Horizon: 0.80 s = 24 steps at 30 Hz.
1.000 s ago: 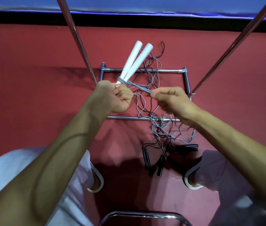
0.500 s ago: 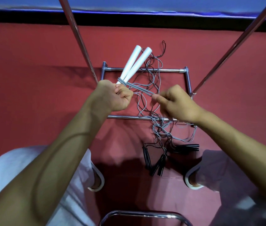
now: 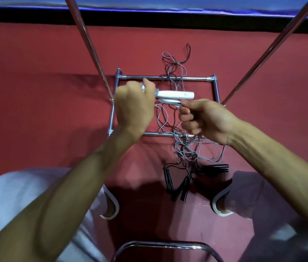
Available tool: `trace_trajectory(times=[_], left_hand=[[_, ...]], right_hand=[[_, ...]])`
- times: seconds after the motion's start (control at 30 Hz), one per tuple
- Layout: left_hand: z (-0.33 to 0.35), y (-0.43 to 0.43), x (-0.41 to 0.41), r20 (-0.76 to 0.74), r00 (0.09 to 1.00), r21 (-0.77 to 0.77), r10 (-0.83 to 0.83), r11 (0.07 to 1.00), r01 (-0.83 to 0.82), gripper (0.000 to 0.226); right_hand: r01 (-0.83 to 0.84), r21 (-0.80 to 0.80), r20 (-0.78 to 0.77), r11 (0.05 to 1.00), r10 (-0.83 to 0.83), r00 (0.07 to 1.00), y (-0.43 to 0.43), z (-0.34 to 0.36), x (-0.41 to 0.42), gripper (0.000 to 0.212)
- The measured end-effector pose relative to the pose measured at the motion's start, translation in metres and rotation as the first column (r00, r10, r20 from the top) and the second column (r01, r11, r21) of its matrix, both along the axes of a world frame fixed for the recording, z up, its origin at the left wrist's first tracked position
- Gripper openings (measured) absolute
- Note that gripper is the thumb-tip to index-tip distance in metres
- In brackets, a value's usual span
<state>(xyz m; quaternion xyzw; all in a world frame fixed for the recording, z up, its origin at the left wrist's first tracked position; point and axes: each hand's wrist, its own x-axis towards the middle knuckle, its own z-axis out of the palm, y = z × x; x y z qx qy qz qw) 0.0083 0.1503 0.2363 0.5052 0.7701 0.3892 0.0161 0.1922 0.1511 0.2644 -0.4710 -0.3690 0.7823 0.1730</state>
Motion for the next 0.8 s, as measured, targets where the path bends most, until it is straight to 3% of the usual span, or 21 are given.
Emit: trace_trajectory(times=[0.07, 0.13, 0.23, 0.33, 0.4, 0.47, 0.57, 0.63, 0.73, 0.8], left_hand=[[-0.001, -0.002, 0.003, -0.135, 0.99, -0.047, -0.04, 0.998, 0.034, 0.041], [0.002, -0.006, 0.006, -0.15, 0.979, -0.152, -0.137, 0.982, 0.114, 0.038], [0.003, -0.009, 0.008, -0.13, 0.966, -0.38, -0.223, 0.911, 0.159, 0.035], [0.005, -0.013, 0.008, -0.108, 0.956, -0.504, -0.273, 0.844, 0.184, 0.034], [0.003, -0.013, 0.008, -0.074, 0.942, -0.569, -0.328, 0.79, 0.23, 0.033], [0.003, -0.014, 0.008, -0.007, 0.928, -0.61, -0.373, 0.737, 0.292, 0.029], [0.008, -0.018, 0.012, 0.09, 0.902, -0.635, -0.422, 0.674, 0.378, 0.043], [0.011, -0.02, 0.015, 0.127, 0.877, -0.628, -0.463, 0.647, 0.433, 0.046], [0.022, -0.019, 0.014, 0.216, 0.838, -0.606, -0.502, 0.603, 0.518, 0.05], [0.026, -0.015, 0.011, 0.321, 0.81, -0.576, -0.49, 0.578, 0.578, 0.05]], right_hand=[[-0.016, 0.054, 0.096, 0.998, 0.01, 0.995, -0.002, 0.004, -0.001, 0.036], [-0.165, 0.241, 0.318, 0.956, 0.082, 0.945, -0.005, 0.004, 0.0, 0.033], [-0.487, 0.543, 0.636, 0.684, 0.044, 0.771, -0.008, 0.0, 0.005, 0.014], [-0.652, 0.657, 0.719, 0.379, -0.053, 0.693, -0.008, -0.004, 0.009, 0.015], [-0.716, 0.646, 0.75, 0.267, -0.042, 0.661, -0.007, -0.001, 0.011, 0.014], [-0.746, 0.626, 0.77, 0.229, -0.032, 0.637, -0.001, -0.001, 0.017, 0.024], [-0.719, 0.654, 0.737, 0.236, 0.018, 0.676, 0.008, 0.002, 0.028, 0.032], [-0.671, 0.677, 0.671, 0.301, 0.121, 0.731, 0.011, 0.007, 0.033, 0.04], [-0.56, 0.663, 0.504, 0.497, 0.256, 0.825, 0.012, 0.012, 0.039, 0.041], [-0.433, 0.616, 0.356, 0.658, 0.257, 0.898, 0.014, 0.01, 0.04, 0.041]])
